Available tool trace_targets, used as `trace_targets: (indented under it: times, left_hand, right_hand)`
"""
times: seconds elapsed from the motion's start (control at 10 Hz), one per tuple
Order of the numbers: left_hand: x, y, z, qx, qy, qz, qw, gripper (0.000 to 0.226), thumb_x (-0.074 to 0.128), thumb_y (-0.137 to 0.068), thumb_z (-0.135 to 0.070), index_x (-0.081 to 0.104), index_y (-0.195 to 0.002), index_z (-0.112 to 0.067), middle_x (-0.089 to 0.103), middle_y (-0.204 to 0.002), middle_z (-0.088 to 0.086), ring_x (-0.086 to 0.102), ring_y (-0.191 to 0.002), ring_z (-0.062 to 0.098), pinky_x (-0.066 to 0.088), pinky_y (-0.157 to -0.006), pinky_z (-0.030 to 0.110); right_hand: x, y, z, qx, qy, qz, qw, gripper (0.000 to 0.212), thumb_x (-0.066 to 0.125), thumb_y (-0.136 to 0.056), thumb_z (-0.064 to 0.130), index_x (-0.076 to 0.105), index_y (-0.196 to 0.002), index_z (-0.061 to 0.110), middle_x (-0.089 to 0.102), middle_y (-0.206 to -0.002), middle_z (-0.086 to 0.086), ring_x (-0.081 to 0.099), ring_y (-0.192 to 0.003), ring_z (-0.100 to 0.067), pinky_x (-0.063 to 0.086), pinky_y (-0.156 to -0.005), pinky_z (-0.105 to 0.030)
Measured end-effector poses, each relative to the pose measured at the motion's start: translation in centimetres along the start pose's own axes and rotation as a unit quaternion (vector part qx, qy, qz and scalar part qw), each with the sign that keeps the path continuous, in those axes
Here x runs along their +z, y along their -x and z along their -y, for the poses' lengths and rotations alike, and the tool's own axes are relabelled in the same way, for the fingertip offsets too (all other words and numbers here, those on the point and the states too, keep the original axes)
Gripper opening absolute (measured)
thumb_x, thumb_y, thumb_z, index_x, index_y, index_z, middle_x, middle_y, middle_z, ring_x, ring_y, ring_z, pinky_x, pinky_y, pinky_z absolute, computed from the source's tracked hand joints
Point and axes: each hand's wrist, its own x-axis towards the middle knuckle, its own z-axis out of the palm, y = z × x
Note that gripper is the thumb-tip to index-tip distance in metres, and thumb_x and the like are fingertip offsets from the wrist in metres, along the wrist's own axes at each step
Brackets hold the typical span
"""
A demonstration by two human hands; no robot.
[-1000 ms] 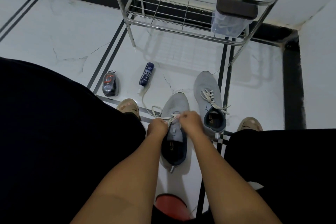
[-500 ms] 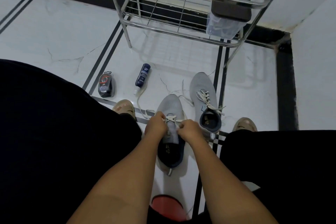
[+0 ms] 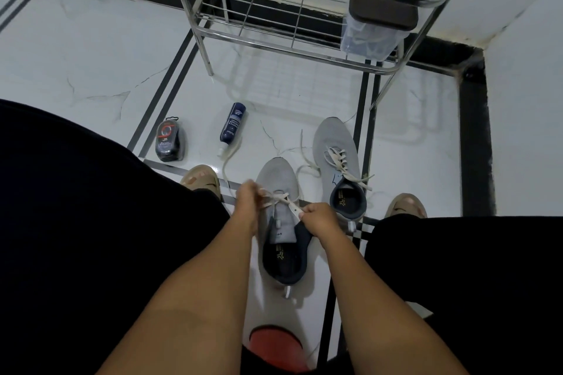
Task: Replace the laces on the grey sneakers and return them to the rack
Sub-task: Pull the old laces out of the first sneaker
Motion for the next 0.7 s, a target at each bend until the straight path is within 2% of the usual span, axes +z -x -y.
trace_targets:
  times: [0.1, 0.2, 0.3, 0.4, 0.5, 0.6, 0.7]
  left_hand:
    - [-0.4, -1.3, 0.3, 0.009, -0.088, 0.004, 0.996, 0.045, 0.046, -0.090, -0.048, 0.063, -0.073, -0.011, 0.065, -0.089, 0.008, 0.062, -0.081, 0.020, 0.047, -0.073, 0.030]
    - [0.6, -1.4, 1.9, 0.171, -0.447, -0.032, 0.877, 0.036, 0.055, -0.087, -0.054, 0.074, -0.096, -0.025, 0.058, -0.110, 0.004, 0.051, -0.109, 0.027, 0.044, -0.092, 0.041]
    - [1.4, -1.6, 2.2, 0.204, -0.394, -0.070, 0.893, 0.020, 0.058, -0.090, -0.039, 0.073, -0.097, -0.027, 0.051, -0.115, -0.002, 0.044, -0.115, 0.026, 0.038, -0.095, 0.040]
    - [-0.6, -2.0, -0.1, 0.002, 0.242, -0.148, 0.959, 0.024, 0.042, -0.093, -0.015, 0.055, -0.073, -0.015, 0.054, -0.080, 0.004, 0.054, -0.088, 0.027, 0.046, -0.074, 0.033]
    - [-2.0, -2.7, -1.2, -0.106, 0.484, -0.138, 0.858, 0.025, 0.030, -0.096, -0.016, 0.045, -0.077, -0.012, 0.046, -0.070, 0.005, 0.048, -0.060, 0.020, 0.045, -0.054, 0.025]
    - [-0.5, -3.0, -1.5, 0.085, -0.134, -0.055, 0.986, 0.024, 0.042, -0.095, -0.029, 0.054, -0.107, -0.011, 0.060, -0.096, 0.011, 0.059, -0.090, 0.030, 0.046, -0.072, 0.033]
    - [1.9, -1.3, 1.2, 0.220, -0.445, 0.027, 0.868, 0.022, 0.047, -0.094, -0.025, 0.064, -0.107, -0.018, 0.056, -0.106, 0.008, 0.059, -0.098, 0.030, 0.044, -0.080, 0.034]
  right_hand:
    - [0.1, 0.0, 0.3, -0.014, 0.023, 0.009, 1.000, 0.016, 0.055, -0.091, 0.015, 0.071, -0.090, 0.010, 0.064, -0.086, -0.006, 0.059, -0.083, -0.024, 0.043, -0.070, -0.027]
    - [0.1, 0.2, 0.8, -0.025, 0.057, 0.004, 0.998, 0.020, 0.053, -0.090, 0.014, 0.066, -0.075, 0.017, 0.065, -0.085, -0.008, 0.060, -0.085, -0.028, 0.045, -0.070, -0.028]
    - [0.1, 0.4, 0.7, -0.022, 0.056, 0.001, 0.998, 0.018, 0.054, -0.090, 0.015, 0.071, -0.085, 0.010, 0.068, -0.090, -0.012, 0.062, -0.089, -0.029, 0.050, -0.074, -0.032]
    - [0.0, 0.2, 0.5, -0.018, 0.038, -0.009, 0.999, 0.022, 0.054, -0.089, 0.015, 0.071, -0.097, 0.003, 0.065, -0.085, -0.012, 0.060, -0.084, -0.026, 0.050, -0.073, -0.034]
    - [-0.1, 0.2, 0.4, -0.009, 0.034, -0.008, 0.999, 0.022, 0.054, -0.090, 0.016, 0.072, -0.095, 0.004, 0.066, -0.086, -0.012, 0.061, -0.085, -0.027, 0.049, -0.074, -0.033]
    - [0.0, 0.4, 0.8, -0.017, 0.056, -0.010, 0.998, 0.020, 0.054, -0.088, 0.016, 0.063, -0.072, 0.010, 0.060, -0.078, -0.007, 0.061, -0.082, -0.027, 0.053, -0.081, -0.038]
    - [0.0, 0.7, 1.0, -0.025, 0.063, -0.018, 0.998, 0.026, 0.055, -0.088, 0.016, 0.054, -0.062, 0.017, 0.063, -0.080, -0.008, 0.063, -0.088, -0.029, 0.052, -0.079, -0.034]
